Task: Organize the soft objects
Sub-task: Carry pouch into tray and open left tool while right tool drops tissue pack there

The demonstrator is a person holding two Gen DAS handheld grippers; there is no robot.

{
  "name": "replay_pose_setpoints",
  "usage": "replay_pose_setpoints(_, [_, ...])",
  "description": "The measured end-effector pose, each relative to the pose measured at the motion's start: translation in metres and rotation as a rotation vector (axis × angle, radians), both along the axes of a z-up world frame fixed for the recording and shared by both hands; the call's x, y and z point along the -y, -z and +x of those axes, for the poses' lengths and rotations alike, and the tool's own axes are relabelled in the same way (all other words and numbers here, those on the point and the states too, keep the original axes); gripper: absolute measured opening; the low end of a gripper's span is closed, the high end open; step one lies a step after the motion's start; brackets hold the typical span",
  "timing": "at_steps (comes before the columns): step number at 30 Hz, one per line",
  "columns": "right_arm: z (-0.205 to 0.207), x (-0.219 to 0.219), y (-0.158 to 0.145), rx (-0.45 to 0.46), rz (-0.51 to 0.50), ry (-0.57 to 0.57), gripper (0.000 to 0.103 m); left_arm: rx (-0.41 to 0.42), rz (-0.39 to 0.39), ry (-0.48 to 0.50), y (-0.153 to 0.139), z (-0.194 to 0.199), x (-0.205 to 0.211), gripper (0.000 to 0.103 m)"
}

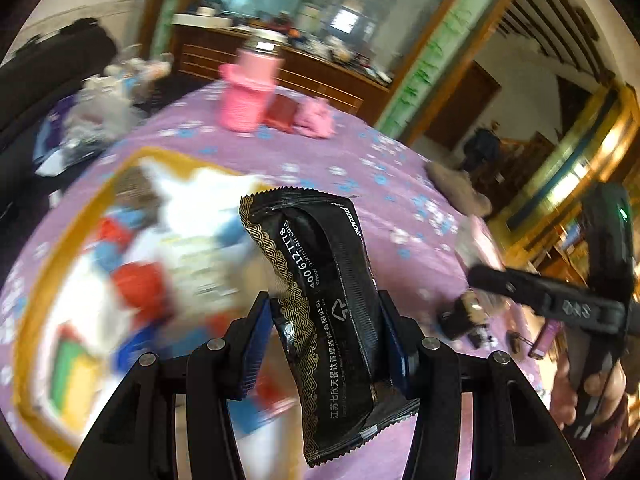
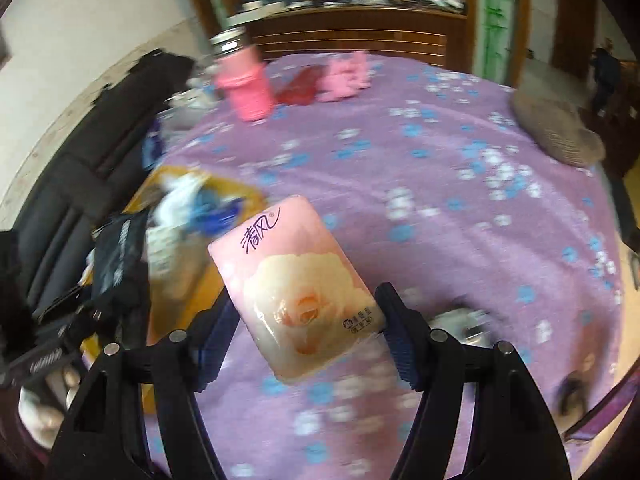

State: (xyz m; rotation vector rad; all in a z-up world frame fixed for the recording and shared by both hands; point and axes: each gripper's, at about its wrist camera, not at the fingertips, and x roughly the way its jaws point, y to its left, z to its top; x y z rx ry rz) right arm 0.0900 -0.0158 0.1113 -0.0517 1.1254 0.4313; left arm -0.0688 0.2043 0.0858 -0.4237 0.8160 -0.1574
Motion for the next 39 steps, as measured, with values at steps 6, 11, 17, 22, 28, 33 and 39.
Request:
replay_pose_setpoints(6, [-0.042, -0.069, 0.019, -0.04, 0.039, -0.136, 0.068, -0.044, 0.013, -0.097, 0.018, -0.057, -0.062, 0.05])
replay_pose_setpoints(11, [-0.066, -0.113, 0.042, -0.094, 0.053, -0.213, 0.068, -0.088, 0.045, -0.137, 0.033, -0.093, -0.086, 0.05])
replay_pose_setpoints(17, [-0.09, -0.144, 0.063, -0.152, 0.093, -0.26, 0.068, -0.122, 0.132, -0.154, 0.037, -0.113, -0.086, 0.052])
replay_pose_setpoints(22, [-0.095, -0.153, 0.083, -0.18, 0.091, -0.24, 0.07, -0.09, 0.151, -0.167, 0.028, -0.113, -0.073, 0.062])
replay_pose_setpoints(28, [-0.102, -0.157, 0.085, -0.124, 0.077, -0.232, 0.072, -0.049, 0.118, -0.221, 0.042, -0.104, -0.088, 0.075])
replay_pose_setpoints(33, [-0.1, -0.151, 0.079, -0.11, 0.144, -0.227, 0.073, -0.029, 0.072, -0.25, 0.048, -0.105, -0.098, 0.079])
replay_pose_setpoints(39, [-0.096, -0.13, 0.068, -0.084, 0.213, -0.18, 0.073, -0.026, 0.063, -0.237, 0.05, -0.101, -0.091, 0.08])
